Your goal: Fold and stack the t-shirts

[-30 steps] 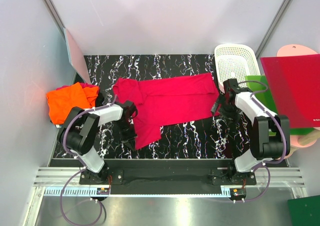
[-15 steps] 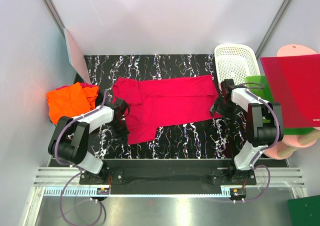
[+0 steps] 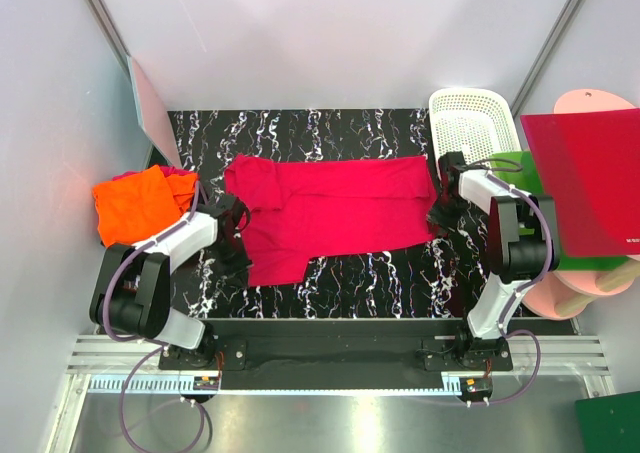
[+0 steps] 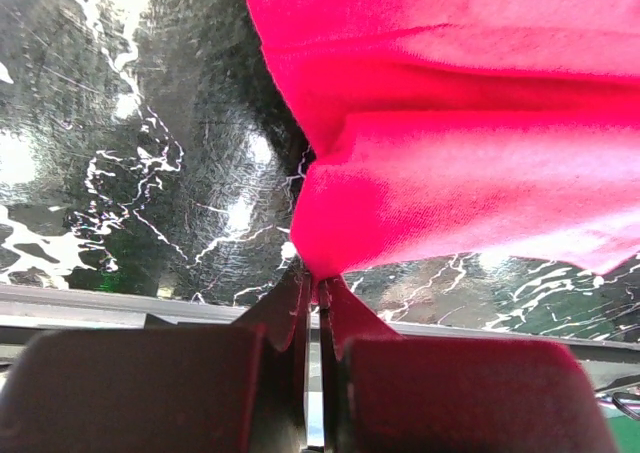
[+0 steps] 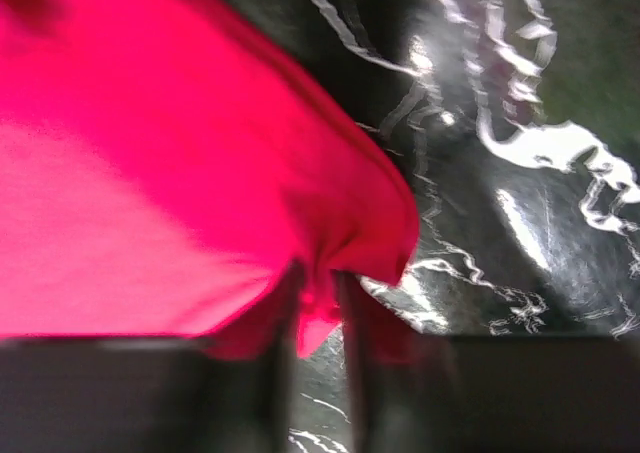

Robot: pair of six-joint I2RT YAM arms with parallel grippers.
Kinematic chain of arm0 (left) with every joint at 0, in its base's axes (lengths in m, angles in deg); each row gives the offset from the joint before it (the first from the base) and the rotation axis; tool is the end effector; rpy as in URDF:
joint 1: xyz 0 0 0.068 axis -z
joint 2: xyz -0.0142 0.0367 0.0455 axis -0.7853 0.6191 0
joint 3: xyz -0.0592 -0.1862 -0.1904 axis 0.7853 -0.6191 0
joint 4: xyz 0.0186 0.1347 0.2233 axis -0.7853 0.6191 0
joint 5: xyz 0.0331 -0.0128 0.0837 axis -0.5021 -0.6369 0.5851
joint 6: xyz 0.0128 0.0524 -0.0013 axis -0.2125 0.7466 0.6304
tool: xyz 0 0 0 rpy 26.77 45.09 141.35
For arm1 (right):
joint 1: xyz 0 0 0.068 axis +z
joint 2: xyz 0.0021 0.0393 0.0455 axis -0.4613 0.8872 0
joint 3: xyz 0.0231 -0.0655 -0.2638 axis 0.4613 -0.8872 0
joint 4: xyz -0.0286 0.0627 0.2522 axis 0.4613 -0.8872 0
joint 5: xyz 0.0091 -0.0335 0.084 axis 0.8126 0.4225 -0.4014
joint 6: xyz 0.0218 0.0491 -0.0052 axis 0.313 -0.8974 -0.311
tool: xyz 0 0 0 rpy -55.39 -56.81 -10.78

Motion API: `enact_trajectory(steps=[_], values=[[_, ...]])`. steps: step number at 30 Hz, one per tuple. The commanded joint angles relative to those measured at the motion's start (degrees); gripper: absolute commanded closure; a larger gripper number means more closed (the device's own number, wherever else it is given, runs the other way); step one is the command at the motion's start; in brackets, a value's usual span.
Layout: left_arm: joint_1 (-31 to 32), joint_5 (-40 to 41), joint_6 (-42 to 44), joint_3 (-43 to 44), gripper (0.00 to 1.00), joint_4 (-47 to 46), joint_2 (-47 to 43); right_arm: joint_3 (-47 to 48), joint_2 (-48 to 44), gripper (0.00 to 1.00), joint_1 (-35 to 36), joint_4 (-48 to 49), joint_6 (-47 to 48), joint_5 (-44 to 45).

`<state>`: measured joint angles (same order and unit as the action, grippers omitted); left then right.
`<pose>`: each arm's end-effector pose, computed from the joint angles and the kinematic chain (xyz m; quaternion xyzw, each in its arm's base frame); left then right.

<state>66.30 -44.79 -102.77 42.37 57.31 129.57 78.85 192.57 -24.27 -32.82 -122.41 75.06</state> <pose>0.2100 -0.0583 0.1601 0.1988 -0.9787 0.0443 0.0247 0.3346 0.0157 0.1563 0.2822 0.9546 -0.0118 0.0947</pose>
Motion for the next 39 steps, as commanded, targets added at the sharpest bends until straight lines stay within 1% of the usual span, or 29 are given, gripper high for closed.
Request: enact_trajectory(steps=[1, 2, 4, 8, 13, 17, 20, 21, 29, 33, 37, 39], values=[[-0.31, 0.88, 0.49, 2.97, 1.00, 1.51, -0.89, 1.53, 1.66, 0.91, -0.13, 2.73, 0.65, -2.97], [-0.31, 0.97, 0.49, 3.15, 1.00, 1.69, -1.06, 1.79, 1.66, 1.00, -0.13, 2.82, 1.09, -3.93], [-0.31, 1.06, 0.32, 4.11, 1.00, 2.30, -1.68, 1.97, 1.14, 1.00, -0.13, 2.73, 1.45, -4.73], [-0.40, 0.97, -0.21, 6.92, 1.00, 3.45, -2.99, 2.05, -2.81, 1.00, -0.13, 2.91, 1.71, -9.64], [-0.40, 0.88, -1.70, 14.91, 1.00, 5.12, -4.05, 2.93, -6.33, 1.00, -0.13, 2.47, 2.32, -11.50], [-0.57, 2.37, -3.37, 22.29, 1.00, 5.38, -3.09, 5.47, -5.81, 1.00, -0.12, 2.03, 4.08, -11.41], [-0.92, 3.51, -4.07, 26.16, 1.00, 5.21, -0.54, 8.45, -3.35, 0.98, -0.13, 2.03, 5.48, -11.94], [-1.71, 5.00, -3.90, 31.31, 1.00, 4.42, 4.51, 13.17, 1.27, 0.98, -0.13, 2.03, 7.06, -11.42], [-3.82, 5.72, -4.60, 43.21, 1.00, 4.50, 14.48, 23.75, 13.68, 0.98, -0.13, 0.54, 8.04, -12.38], [-4.79, 5.63, -5.31, 48.31, 1.00, 4.50, 18.61, 26.05, 16.51, 0.97, -0.13, -1.04, 7.78, -11.41], [-5.40, 5.63, -5.22, 50.78, 1.00, 4.68, 20.73, 27.28, 17.66, 0.97, -0.13, -1.75, 8.13, -10.88], [-5.67, 7.38, -4.96, 52.27, 1.00, 4.59, 21.69, 27.54, 18.10, 0.96, -0.13, -1.92, 8.39, -10.45]])
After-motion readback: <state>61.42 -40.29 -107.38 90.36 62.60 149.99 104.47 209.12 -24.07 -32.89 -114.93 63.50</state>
